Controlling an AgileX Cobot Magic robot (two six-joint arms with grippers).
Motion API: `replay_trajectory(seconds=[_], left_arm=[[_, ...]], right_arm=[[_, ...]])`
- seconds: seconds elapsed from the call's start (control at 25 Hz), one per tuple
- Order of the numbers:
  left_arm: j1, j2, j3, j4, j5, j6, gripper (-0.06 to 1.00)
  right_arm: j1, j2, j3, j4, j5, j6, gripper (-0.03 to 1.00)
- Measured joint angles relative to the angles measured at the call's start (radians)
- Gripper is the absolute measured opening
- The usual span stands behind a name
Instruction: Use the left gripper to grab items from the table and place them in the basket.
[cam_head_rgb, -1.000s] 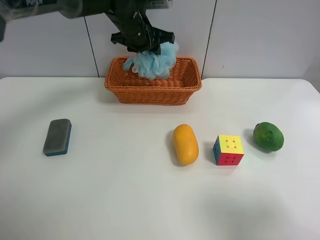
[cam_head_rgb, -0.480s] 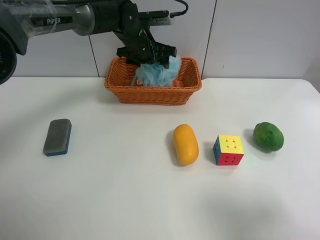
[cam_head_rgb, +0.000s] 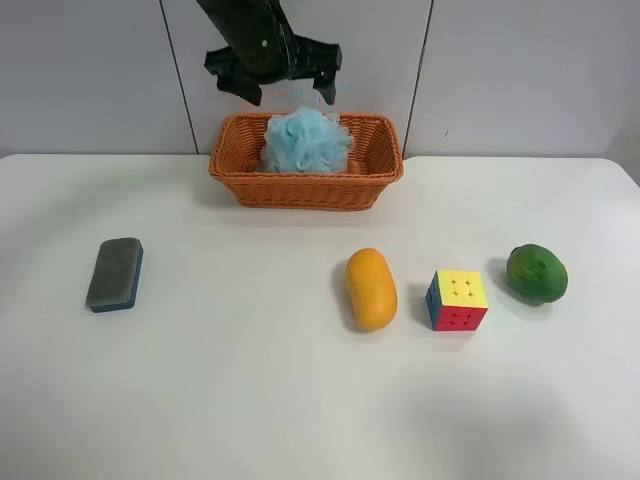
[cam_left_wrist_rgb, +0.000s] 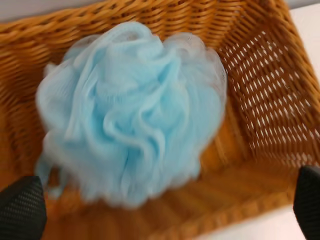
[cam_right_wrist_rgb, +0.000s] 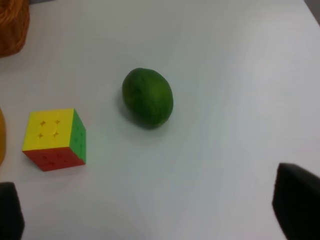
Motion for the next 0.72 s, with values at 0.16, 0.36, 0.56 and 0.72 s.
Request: replay_trajectory(seconds=[0.16, 0.36, 0.56, 0.72], left_arm=[[0.0, -0.12, 0.0, 0.018, 0.208, 0.0, 0.99], [0.0, -0.245, 0.0, 0.057, 0.398, 0.049, 0.99], [0.0, -0.382, 0.079, 0.046, 0.412, 0.135, 0.99], [0.0, -0.546, 0.294, 0.042, 0.412, 0.147, 0.99]], right_arm=[[0.0, 0.0, 0.0, 0.0, 0.0, 0.0, 0.99], [0.0, 0.0, 0.0, 0.0, 0.0, 0.0, 0.99], [0.0, 0.0, 0.0, 0.0, 0.0, 0.0, 0.99], [0.0, 0.0, 0.0, 0.0, 0.0, 0.0, 0.99]])
